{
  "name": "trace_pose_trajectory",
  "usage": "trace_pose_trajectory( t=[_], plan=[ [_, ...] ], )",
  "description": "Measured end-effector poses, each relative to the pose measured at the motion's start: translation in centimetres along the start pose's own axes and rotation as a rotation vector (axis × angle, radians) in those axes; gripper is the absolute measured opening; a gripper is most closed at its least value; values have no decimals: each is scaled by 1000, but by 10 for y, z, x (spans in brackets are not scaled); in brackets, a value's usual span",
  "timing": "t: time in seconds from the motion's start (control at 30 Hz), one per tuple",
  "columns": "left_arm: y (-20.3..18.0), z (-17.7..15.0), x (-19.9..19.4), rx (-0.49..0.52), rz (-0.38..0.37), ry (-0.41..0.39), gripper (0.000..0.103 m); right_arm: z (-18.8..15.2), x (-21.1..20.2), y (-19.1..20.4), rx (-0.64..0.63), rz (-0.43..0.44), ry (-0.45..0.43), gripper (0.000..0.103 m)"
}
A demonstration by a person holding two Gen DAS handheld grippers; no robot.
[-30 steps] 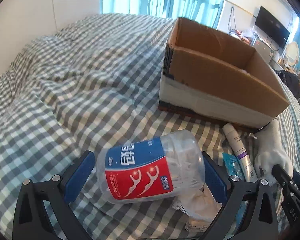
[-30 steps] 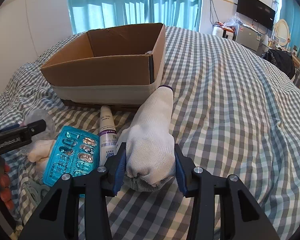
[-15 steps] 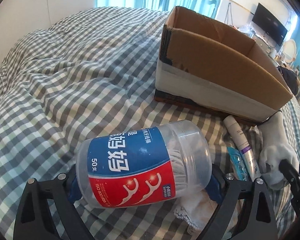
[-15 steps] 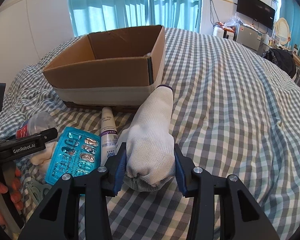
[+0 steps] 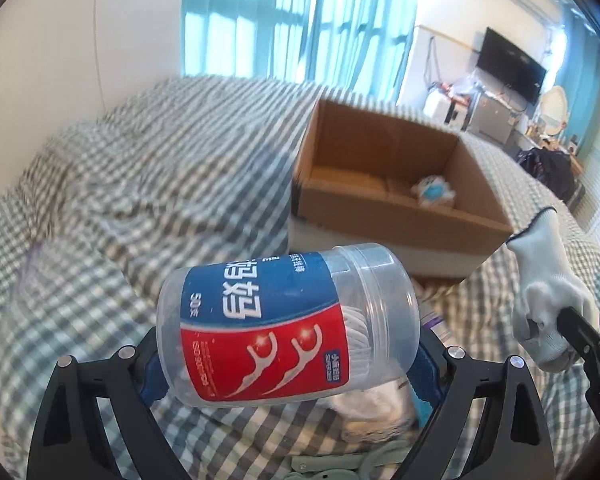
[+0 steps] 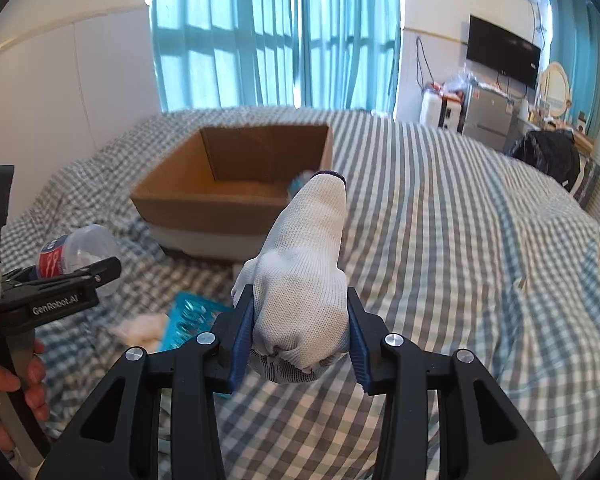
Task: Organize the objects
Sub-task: 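Carry the sock and floss bottle into the box and open both tools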
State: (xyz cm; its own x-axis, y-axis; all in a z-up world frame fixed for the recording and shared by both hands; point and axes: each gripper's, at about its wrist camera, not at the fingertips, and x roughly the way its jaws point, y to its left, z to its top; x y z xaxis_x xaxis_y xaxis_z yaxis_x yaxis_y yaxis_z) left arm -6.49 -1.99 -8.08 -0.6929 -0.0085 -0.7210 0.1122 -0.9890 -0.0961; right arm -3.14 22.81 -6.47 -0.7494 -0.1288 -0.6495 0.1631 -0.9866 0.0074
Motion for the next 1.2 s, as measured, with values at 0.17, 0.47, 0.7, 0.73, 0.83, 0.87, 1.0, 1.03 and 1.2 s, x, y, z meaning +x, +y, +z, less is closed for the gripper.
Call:
trace_pose_trajectory(
  t=[0.17, 0.47, 0.7, 0.73, 0.83, 0.87, 1.0, 1.03, 1.2],
  plan=[
    [-10, 25, -16, 33, -30, -59, 92, 26, -17, 10, -22, 25, -60, 41],
    [-37, 87, -14, 68, -119, -102, 90, 84, -6, 16, -51, 66, -123, 41],
    [-63, 132, 13, 111, -134, -125, 90, 126, 34, 13, -59, 79, -132, 41],
    [-66, 136, 20, 121, -129, -124, 90, 132, 43, 13, -61, 83, -129, 41],
    [-72, 143, 43, 151, -112, -122, 90, 142, 64, 11, -67, 87, -117, 41],
    [-75, 146, 49, 159, -110, -120, 90, 145, 74, 10, -68, 91, -109, 41],
    [-80, 145, 73, 193, -102, -107, 90, 148, 105, 5, -49, 113, -77, 41],
    [-82, 144, 79, 203, -98, -101, 90, 147, 111, 2, -41, 120, -69, 41],
    [-83, 137, 99, 220, -98, -79, 90, 132, 138, -8, -3, 152, -19, 44]
  ],
)
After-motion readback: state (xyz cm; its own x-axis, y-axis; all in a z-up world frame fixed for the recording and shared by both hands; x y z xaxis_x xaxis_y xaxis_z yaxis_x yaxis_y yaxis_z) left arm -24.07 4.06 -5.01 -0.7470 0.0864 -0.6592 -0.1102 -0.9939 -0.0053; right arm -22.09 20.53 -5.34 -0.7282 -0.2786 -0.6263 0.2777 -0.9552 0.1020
